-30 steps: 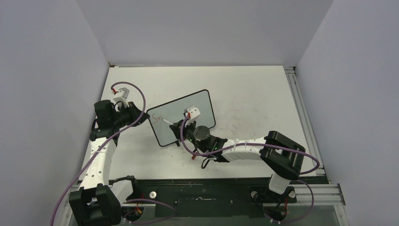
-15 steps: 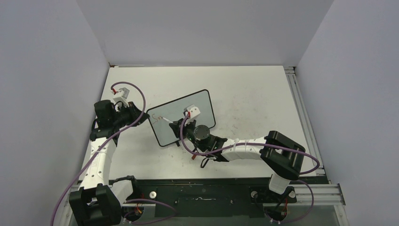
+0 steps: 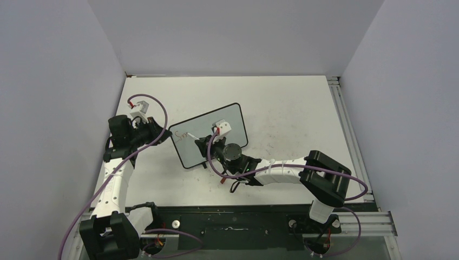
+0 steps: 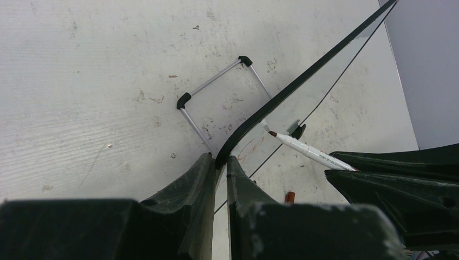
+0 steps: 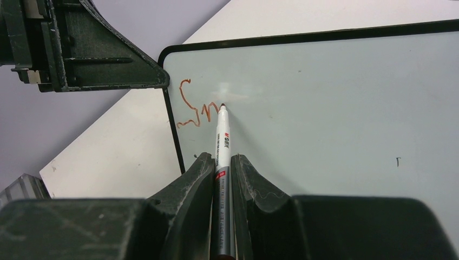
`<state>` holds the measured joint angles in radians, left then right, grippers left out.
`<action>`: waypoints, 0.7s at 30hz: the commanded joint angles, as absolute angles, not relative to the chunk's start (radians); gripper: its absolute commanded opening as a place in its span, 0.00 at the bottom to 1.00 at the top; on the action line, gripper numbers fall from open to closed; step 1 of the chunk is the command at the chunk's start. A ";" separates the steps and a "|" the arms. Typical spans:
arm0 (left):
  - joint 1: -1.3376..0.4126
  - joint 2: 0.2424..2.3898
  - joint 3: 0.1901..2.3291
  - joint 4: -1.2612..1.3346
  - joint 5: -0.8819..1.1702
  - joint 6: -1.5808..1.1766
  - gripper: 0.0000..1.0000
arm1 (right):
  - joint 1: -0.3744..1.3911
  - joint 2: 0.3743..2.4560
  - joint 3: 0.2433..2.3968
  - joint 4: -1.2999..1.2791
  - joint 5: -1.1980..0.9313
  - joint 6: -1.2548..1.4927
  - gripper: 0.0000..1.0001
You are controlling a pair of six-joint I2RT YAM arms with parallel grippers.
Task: Write a sentence on the whiteboard
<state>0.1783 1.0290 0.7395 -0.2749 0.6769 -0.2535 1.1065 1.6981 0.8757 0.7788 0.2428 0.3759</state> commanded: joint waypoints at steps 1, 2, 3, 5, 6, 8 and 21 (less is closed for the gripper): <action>0.180 1.021 0.762 -0.276 0.690 -0.252 0.08 | 1.088 1.660 0.881 0.831 0.304 0.366 0.05; 0.180 1.022 0.762 -0.276 0.690 -0.251 0.08 | 1.088 1.659 0.875 0.831 0.306 0.366 0.05; 0.180 1.022 0.762 -0.276 0.690 -0.251 0.08 | 1.088 1.656 0.873 0.830 0.307 0.366 0.05; 0.181 1.021 0.762 -0.276 0.690 -0.252 0.08 | 1.088 1.654 0.866 0.826 0.309 0.367 0.05; 0.181 1.022 0.762 -0.276 0.690 -0.252 0.08 | 1.088 1.652 0.862 0.824 0.308 0.369 0.05; 0.180 1.022 0.762 -0.276 0.690 -0.251 0.08 | 1.088 1.650 0.853 0.823 0.309 0.373 0.05; 0.179 1.020 0.762 -0.276 0.689 -0.250 0.08 | 1.094 1.652 0.812 0.814 0.303 0.399 0.05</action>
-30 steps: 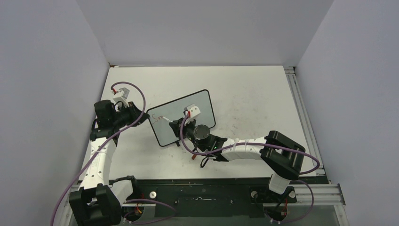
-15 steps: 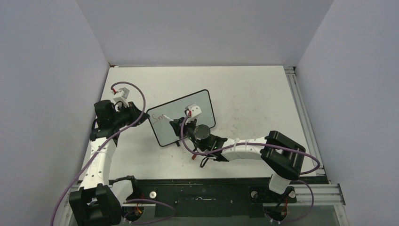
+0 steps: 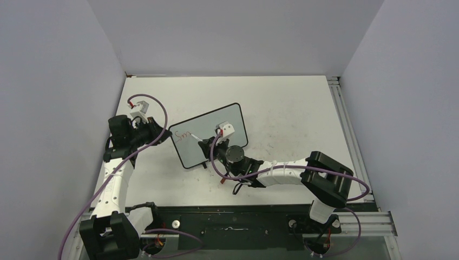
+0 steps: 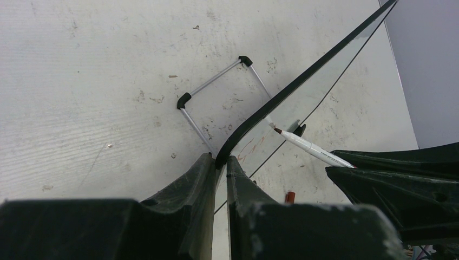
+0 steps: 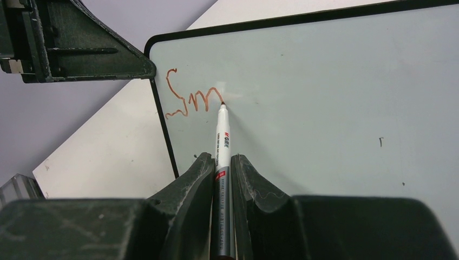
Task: Write a sentence on the whiteboard
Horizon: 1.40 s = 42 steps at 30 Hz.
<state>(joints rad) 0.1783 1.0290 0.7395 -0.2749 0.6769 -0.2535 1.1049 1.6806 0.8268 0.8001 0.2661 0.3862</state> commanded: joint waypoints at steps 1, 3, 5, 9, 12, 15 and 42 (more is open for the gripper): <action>0.180 1.020 0.762 -0.276 0.690 -0.249 0.08 | 1.095 1.652 0.811 0.814 0.303 0.402 0.05; 0.180 1.020 0.762 -0.276 0.689 -0.250 0.08 | 1.096 1.654 0.810 0.813 0.303 0.402 0.05; 0.180 1.020 0.762 -0.276 0.690 -0.250 0.08 | 1.097 1.654 0.810 0.813 0.303 0.402 0.05; 0.180 1.021 0.762 -0.276 0.689 -0.250 0.08 | 1.098 1.652 0.808 0.813 0.303 0.401 0.05; 0.180 1.020 0.762 -0.276 0.690 -0.250 0.08 | 1.101 1.640 0.809 0.813 0.303 0.397 0.05; 0.180 1.020 0.762 -0.276 0.687 -0.250 0.08 | 1.107 1.618 0.811 0.812 0.304 0.388 0.05; 0.179 1.025 0.762 -0.276 0.688 -0.250 0.08 | 1.123 1.643 0.882 0.814 0.298 0.336 0.05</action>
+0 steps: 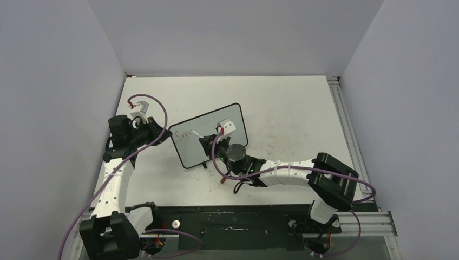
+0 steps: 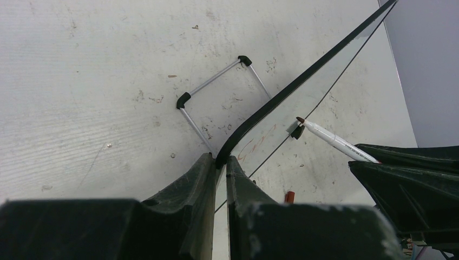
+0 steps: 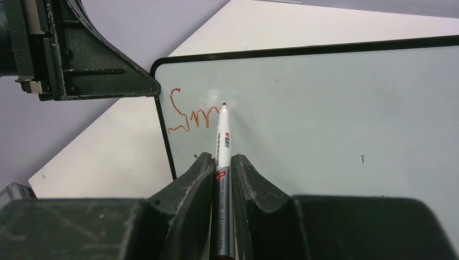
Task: Write a sentence on the whiteboard
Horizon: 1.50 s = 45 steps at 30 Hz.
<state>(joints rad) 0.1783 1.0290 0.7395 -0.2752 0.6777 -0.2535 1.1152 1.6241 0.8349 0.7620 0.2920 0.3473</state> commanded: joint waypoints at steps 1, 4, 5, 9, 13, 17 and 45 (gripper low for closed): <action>0.178 1.024 0.762 -0.276 0.689 -0.250 0.08 | 1.123 1.647 0.885 0.814 0.298 0.335 0.05; 0.179 1.025 0.762 -0.276 0.689 -0.250 0.08 | 1.123 1.659 0.892 0.813 0.301 0.334 0.05; 0.179 1.026 0.762 -0.276 0.690 -0.250 0.08 | 1.123 1.662 0.894 0.813 0.302 0.333 0.05; 0.179 1.024 0.762 -0.276 0.690 -0.250 0.08 | 1.122 1.672 0.896 0.819 0.311 0.332 0.05; 0.179 1.025 0.762 -0.276 0.689 -0.250 0.08 | 1.124 1.685 0.897 0.809 0.337 0.319 0.05; 0.179 1.025 0.762 -0.276 0.686 -0.250 0.08 | 1.124 1.676 0.868 0.804 0.348 0.322 0.05; 0.179 1.023 0.762 -0.278 0.686 -0.249 0.08 | 1.175 1.575 0.842 0.792 0.355 0.285 0.05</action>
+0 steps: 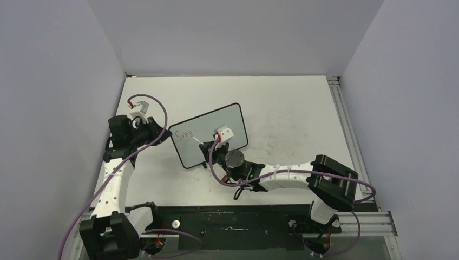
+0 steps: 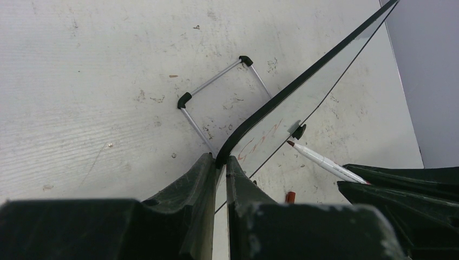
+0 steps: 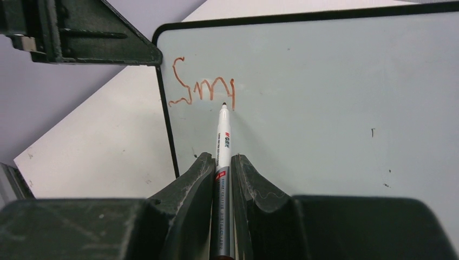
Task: Write a sentence on the whiteboard
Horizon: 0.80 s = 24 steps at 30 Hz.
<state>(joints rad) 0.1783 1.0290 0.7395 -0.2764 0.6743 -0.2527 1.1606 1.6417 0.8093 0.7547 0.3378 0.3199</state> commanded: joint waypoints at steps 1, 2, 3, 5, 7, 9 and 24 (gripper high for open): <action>0.179 1.023 0.762 -0.278 0.686 -0.249 0.08 | 1.176 1.576 0.847 0.794 0.357 0.281 0.05; 0.178 1.023 0.762 -0.278 0.686 -0.249 0.08 | 1.175 1.579 0.852 0.794 0.358 0.276 0.05; 0.178 1.023 0.762 -0.278 0.686 -0.249 0.08 | 1.175 1.583 0.860 0.795 0.361 0.271 0.05; 0.179 1.023 0.762 -0.277 0.686 -0.249 0.08 | 1.174 1.595 0.873 0.797 0.360 0.264 0.05; 0.179 1.023 0.762 -0.278 0.686 -0.249 0.08 | 1.175 1.610 0.885 0.800 0.363 0.259 0.05; 0.178 1.023 0.762 -0.278 0.686 -0.249 0.08 | 1.174 1.621 0.891 0.809 0.365 0.258 0.05; 0.179 1.025 0.762 -0.276 0.690 -0.250 0.08 | 1.162 1.669 0.929 0.811 0.384 0.257 0.05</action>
